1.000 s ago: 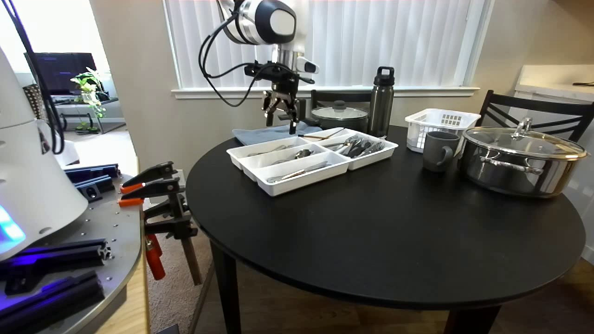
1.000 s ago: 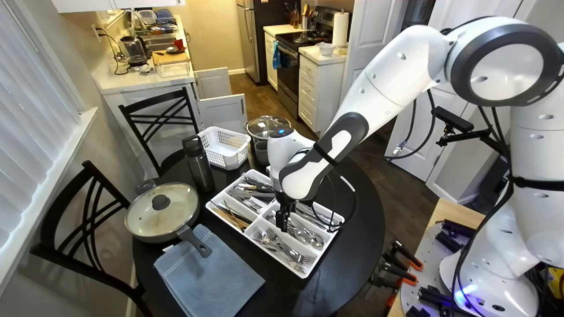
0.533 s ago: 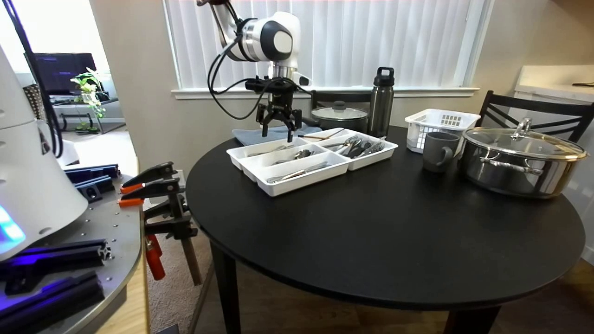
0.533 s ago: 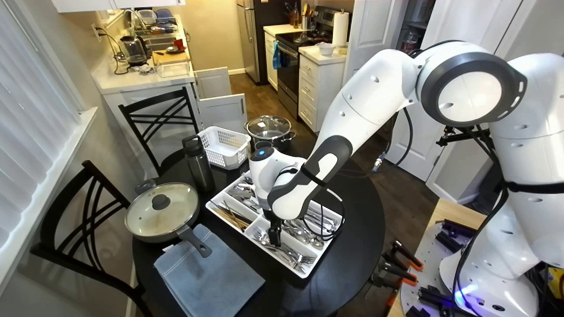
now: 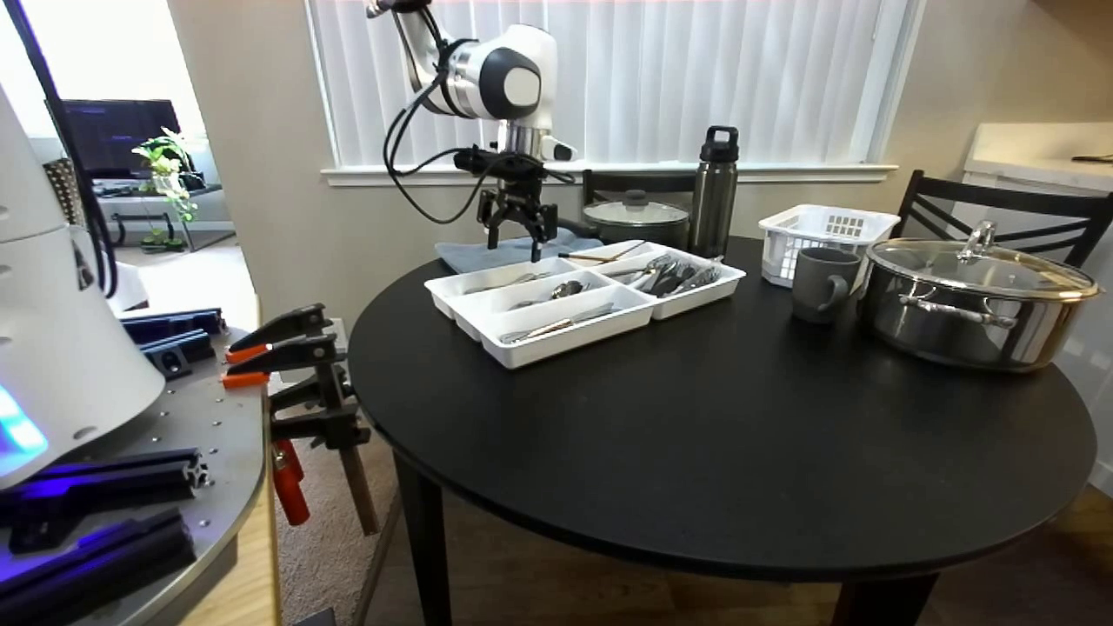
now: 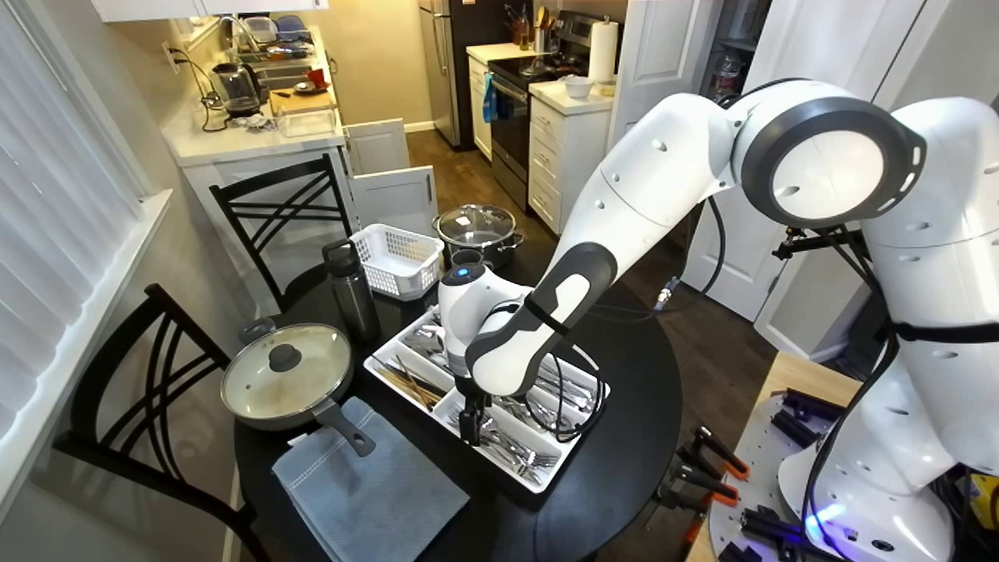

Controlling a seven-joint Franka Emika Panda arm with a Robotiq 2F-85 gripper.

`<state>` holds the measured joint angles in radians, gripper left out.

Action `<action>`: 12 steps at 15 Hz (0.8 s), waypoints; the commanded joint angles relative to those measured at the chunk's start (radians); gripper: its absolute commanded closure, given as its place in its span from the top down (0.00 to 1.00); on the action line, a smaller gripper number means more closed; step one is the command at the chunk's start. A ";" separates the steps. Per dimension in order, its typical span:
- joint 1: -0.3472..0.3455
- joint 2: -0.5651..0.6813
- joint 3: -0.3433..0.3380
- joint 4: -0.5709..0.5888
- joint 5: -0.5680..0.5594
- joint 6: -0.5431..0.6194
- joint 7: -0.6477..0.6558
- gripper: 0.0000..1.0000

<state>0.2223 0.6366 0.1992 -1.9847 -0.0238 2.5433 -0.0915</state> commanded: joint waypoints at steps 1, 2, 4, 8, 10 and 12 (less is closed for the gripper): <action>0.003 0.020 -0.006 -0.003 0.022 0.066 0.051 1.00; 0.004 0.026 -0.007 -0.001 0.022 0.075 0.056 1.00; 0.002 0.055 -0.007 0.018 0.019 0.083 0.049 1.00; -0.002 0.103 -0.006 0.060 0.021 0.076 0.044 1.00; -0.007 0.120 -0.004 0.075 0.023 0.077 0.039 1.00; -0.013 0.133 0.002 0.091 0.024 0.070 0.029 1.00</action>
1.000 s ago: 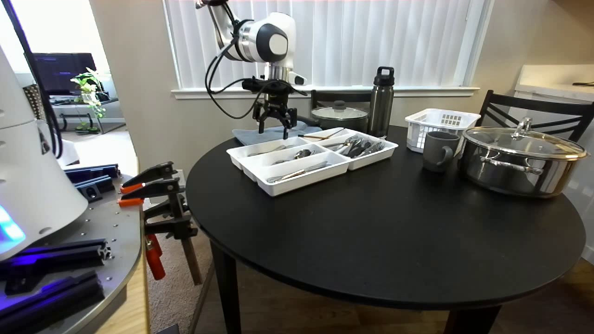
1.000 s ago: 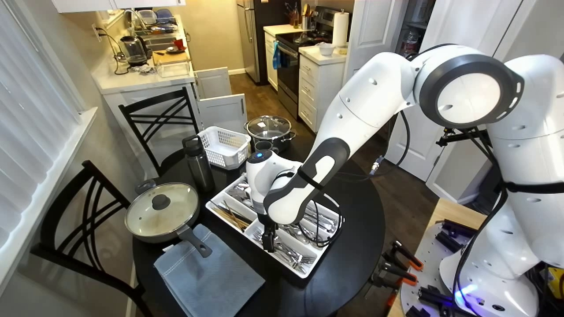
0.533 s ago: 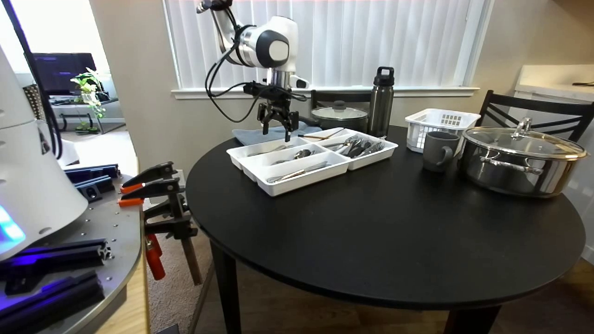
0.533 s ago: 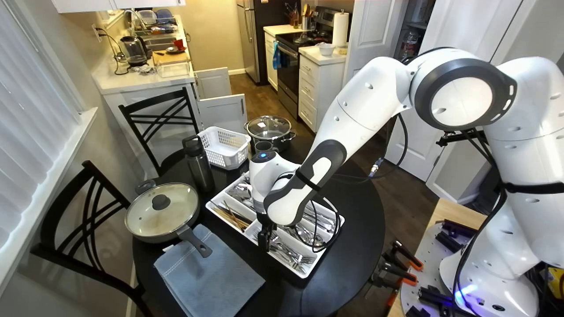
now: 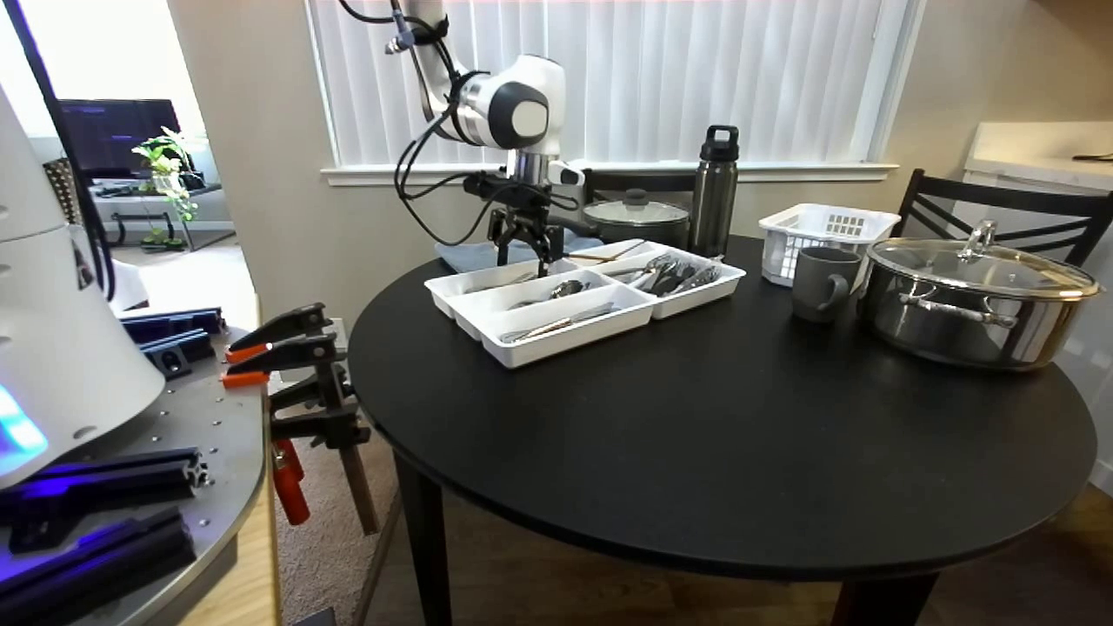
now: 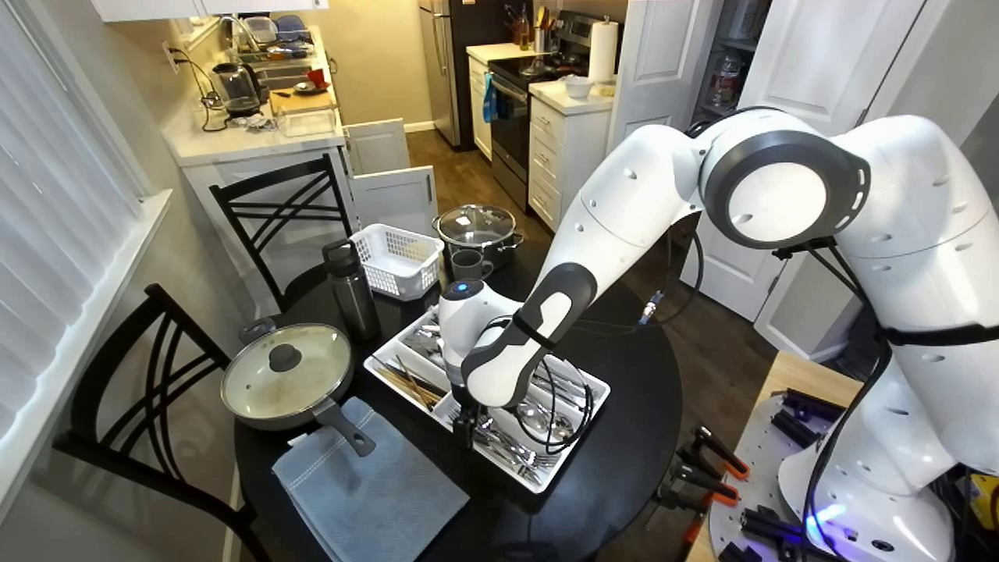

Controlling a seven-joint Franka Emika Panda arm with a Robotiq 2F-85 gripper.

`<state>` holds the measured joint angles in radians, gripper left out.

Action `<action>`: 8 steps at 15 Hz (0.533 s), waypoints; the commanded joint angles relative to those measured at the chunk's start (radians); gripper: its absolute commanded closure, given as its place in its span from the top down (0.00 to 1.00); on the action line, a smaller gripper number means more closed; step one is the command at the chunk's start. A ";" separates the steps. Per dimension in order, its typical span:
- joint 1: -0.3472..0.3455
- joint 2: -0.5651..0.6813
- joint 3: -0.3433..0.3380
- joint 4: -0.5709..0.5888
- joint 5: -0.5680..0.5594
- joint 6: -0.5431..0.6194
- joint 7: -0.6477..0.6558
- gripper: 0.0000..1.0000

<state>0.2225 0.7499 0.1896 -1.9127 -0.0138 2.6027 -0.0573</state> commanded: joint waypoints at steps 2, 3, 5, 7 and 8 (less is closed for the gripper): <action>-0.051 0.034 0.053 0.035 0.032 -0.011 -0.065 1.00; -0.109 0.032 0.113 0.027 0.061 -0.008 -0.149 1.00; -0.158 0.022 0.160 0.008 0.097 0.004 -0.211 1.00; -0.200 0.009 0.192 -0.005 0.124 0.003 -0.254 1.00; -0.218 0.005 0.204 -0.007 0.137 -0.005 -0.270 1.00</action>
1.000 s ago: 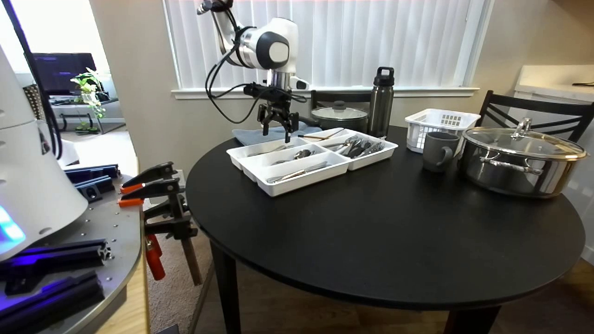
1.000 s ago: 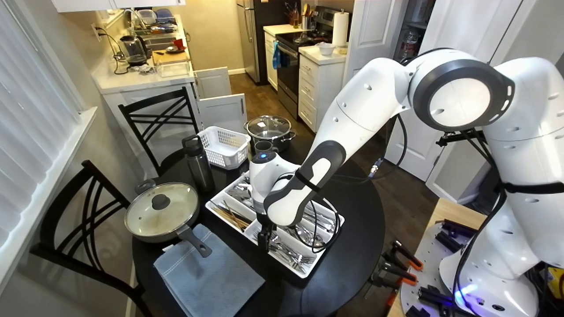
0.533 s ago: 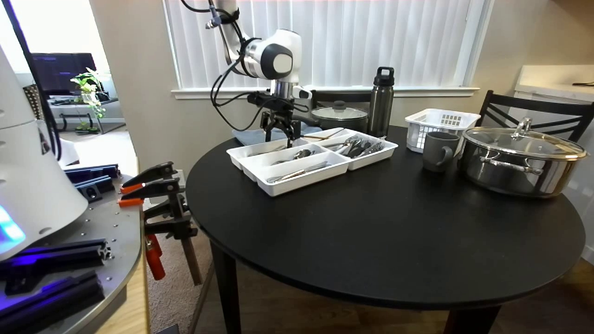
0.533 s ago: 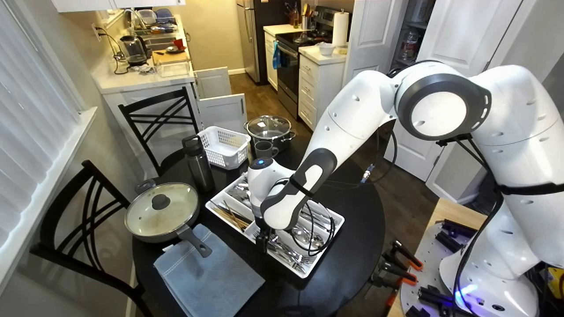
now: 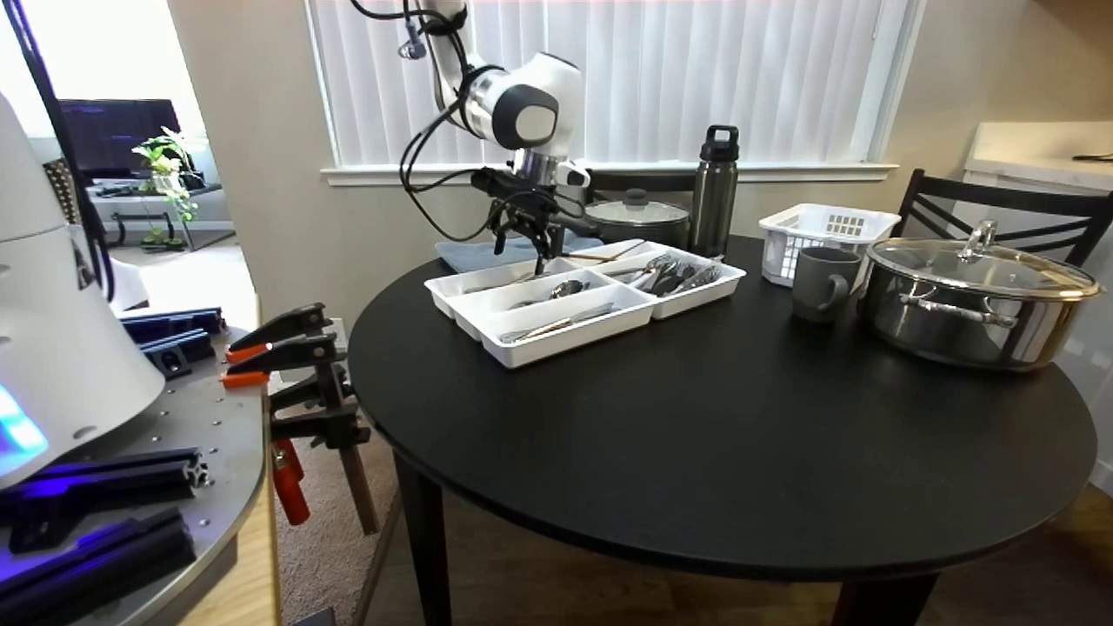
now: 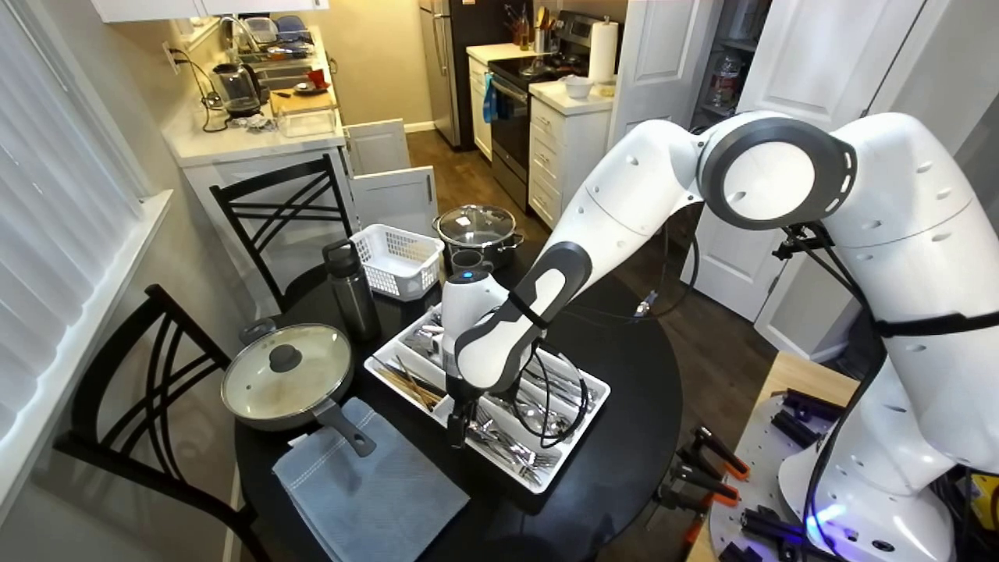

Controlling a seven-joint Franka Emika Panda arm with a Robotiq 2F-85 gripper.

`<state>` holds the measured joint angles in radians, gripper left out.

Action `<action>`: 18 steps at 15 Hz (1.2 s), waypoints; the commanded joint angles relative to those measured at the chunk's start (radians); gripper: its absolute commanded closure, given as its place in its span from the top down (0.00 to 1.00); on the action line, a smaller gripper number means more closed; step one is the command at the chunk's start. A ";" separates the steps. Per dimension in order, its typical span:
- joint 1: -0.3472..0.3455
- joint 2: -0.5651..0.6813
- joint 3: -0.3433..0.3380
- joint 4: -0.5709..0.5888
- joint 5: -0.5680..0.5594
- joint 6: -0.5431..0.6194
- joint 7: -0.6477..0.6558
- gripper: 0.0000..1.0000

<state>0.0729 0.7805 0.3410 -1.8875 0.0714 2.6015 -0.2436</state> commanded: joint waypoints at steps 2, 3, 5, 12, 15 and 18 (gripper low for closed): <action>-0.089 -0.034 0.059 -0.028 0.058 -0.045 -0.096 1.00; -0.095 -0.040 0.058 -0.027 0.054 -0.073 -0.103 1.00; -0.104 -0.053 0.060 -0.023 0.046 -0.150 -0.131 1.00; -0.024 -0.099 -0.039 0.012 -0.031 -0.368 -0.123 1.00; 0.049 -0.069 -0.113 0.052 -0.133 -0.377 -0.090 1.00; 0.094 -0.049 -0.148 0.065 -0.200 -0.361 -0.085 1.00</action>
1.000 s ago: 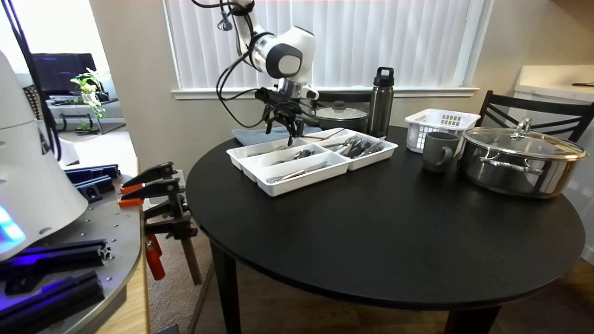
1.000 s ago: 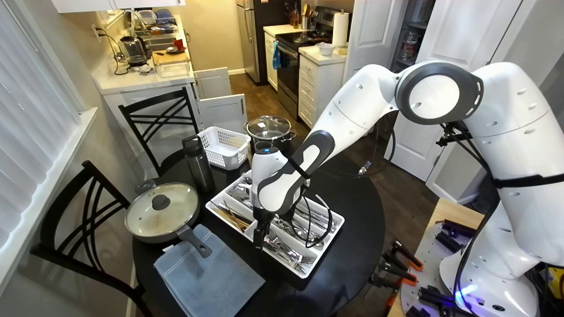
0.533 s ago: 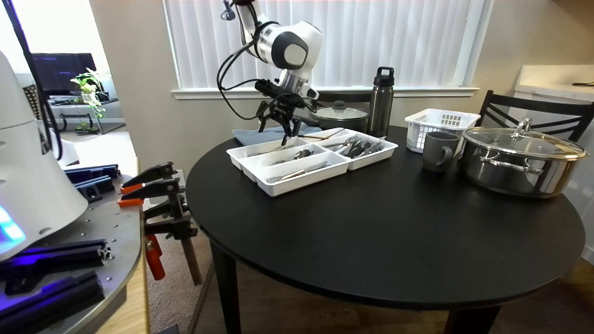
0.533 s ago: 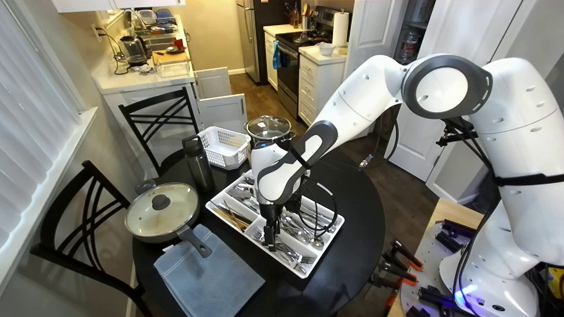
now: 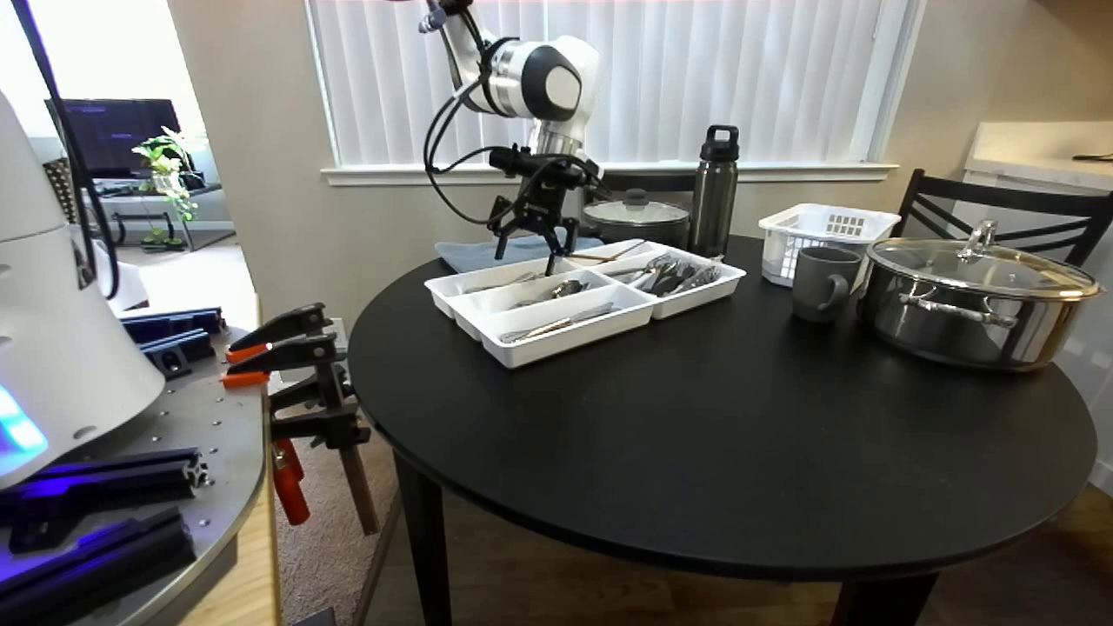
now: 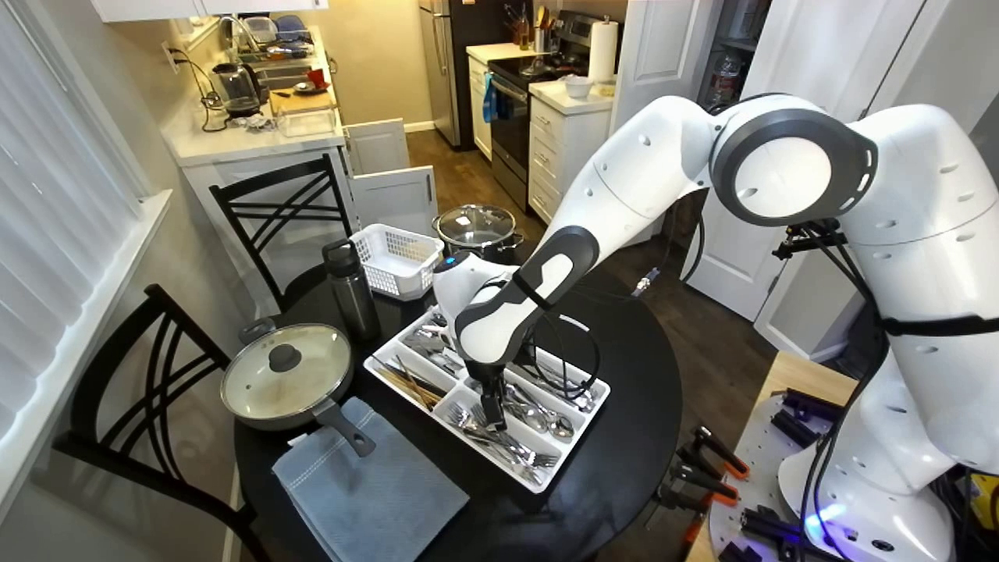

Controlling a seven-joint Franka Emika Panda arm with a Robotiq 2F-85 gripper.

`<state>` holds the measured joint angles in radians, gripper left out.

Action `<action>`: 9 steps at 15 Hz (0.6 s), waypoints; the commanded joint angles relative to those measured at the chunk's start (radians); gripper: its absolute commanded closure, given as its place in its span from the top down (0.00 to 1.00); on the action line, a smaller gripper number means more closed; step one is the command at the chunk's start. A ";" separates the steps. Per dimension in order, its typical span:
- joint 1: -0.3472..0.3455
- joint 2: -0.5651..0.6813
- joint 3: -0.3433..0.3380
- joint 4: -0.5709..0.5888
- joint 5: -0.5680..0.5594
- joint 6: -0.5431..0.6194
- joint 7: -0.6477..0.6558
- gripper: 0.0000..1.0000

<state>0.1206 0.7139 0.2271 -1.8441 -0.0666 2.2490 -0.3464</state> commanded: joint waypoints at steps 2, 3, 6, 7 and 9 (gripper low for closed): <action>0.065 0.017 -0.037 0.016 -0.087 0.000 0.009 1.00; 0.073 0.001 -0.031 -0.004 -0.099 0.013 0.002 1.00; 0.093 -0.015 -0.027 -0.023 -0.126 0.060 0.008 1.00; 0.097 -0.002 -0.026 -0.010 -0.126 0.065 0.008 1.00; 0.101 0.029 -0.029 0.023 -0.118 0.052 0.010 1.00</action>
<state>0.2199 0.7299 0.2015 -1.8325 -0.1676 2.2956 -0.3462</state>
